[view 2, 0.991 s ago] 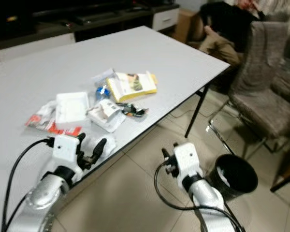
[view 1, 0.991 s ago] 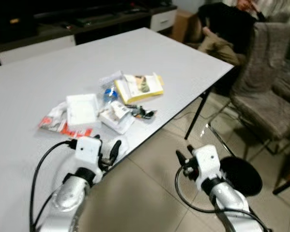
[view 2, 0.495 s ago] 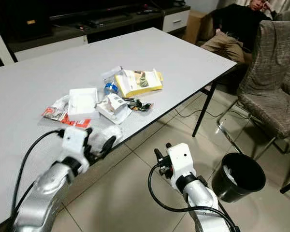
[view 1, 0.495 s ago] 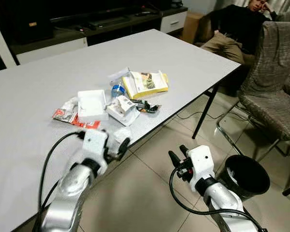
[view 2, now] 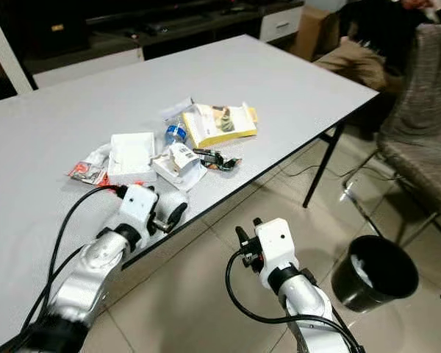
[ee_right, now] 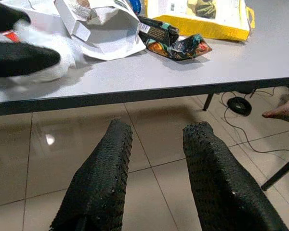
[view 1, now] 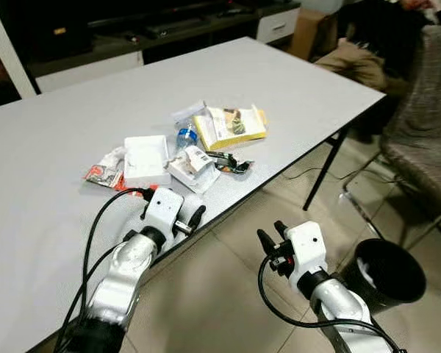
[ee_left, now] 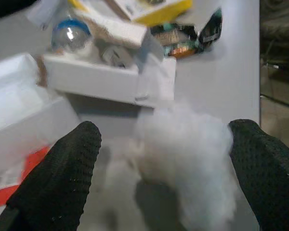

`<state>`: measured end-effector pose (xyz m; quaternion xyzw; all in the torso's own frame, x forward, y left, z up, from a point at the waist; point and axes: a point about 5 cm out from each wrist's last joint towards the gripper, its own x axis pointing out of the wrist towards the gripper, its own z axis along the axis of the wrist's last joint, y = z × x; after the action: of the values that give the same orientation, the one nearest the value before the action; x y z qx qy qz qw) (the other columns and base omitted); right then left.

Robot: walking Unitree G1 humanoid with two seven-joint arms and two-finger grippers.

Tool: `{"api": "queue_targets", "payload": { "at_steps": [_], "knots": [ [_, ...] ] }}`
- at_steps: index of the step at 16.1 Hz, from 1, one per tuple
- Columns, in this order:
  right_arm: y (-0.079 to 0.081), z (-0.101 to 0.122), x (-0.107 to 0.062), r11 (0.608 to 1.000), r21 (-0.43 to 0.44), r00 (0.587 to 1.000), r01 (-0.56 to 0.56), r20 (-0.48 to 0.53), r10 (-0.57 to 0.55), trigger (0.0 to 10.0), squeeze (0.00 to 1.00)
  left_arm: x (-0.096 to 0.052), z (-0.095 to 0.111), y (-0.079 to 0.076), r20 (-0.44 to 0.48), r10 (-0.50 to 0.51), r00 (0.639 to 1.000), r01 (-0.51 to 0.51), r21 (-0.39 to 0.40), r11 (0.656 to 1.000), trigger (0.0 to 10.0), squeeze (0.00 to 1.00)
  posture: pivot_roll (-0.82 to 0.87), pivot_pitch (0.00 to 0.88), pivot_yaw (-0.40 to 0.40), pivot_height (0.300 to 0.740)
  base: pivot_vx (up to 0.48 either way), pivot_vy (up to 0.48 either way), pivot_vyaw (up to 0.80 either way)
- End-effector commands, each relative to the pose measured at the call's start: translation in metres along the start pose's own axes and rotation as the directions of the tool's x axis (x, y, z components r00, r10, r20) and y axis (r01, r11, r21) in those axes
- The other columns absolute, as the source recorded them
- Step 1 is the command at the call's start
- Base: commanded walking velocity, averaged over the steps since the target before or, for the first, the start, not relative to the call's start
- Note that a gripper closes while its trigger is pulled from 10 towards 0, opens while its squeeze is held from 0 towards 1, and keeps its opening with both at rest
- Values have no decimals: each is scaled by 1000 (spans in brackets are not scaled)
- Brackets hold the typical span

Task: Picking trash to rubbish bin

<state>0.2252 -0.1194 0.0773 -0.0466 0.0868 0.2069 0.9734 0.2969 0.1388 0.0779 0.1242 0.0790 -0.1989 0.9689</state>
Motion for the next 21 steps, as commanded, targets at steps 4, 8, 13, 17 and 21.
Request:
{"api": "queue_targets", "payload": {
  "at_steps": [4,8,13,17,21],
  "knots": [
    [-1,2,-2,1000,0,1000,16,3,-16,10000,0,12,-15,-7,-48,19,999,-22,-73,997,10000,894,1,0,-11,740,0,0,0],
    [-1,2,-3,1000,-1,1000,22,1,-22,10000,0,16,-17,-3,-46,27,999,-31,-107,994,3765,0,-1,0,-6,740,0,0,0],
    [0,1,-1,1000,0,1000,25,0,-25,10000,0,16,-22,1,-54,47,997,-55,-155,986,0,0,2,0,-2,740,0,0,0],
    [0,2,1,1000,-5,1000,25,3,-25,10000,0,18,-21,0,-41,36,999,-43,-175,984,0,0,7,0,0,740,0,0,0],
    [0,2,2,1000,-4,1000,27,9,-27,10000,0,16,-20,1,-24,27,999,-31,-180,983,0,0,13,0,-5,740,0,0,0]
  ]
}}
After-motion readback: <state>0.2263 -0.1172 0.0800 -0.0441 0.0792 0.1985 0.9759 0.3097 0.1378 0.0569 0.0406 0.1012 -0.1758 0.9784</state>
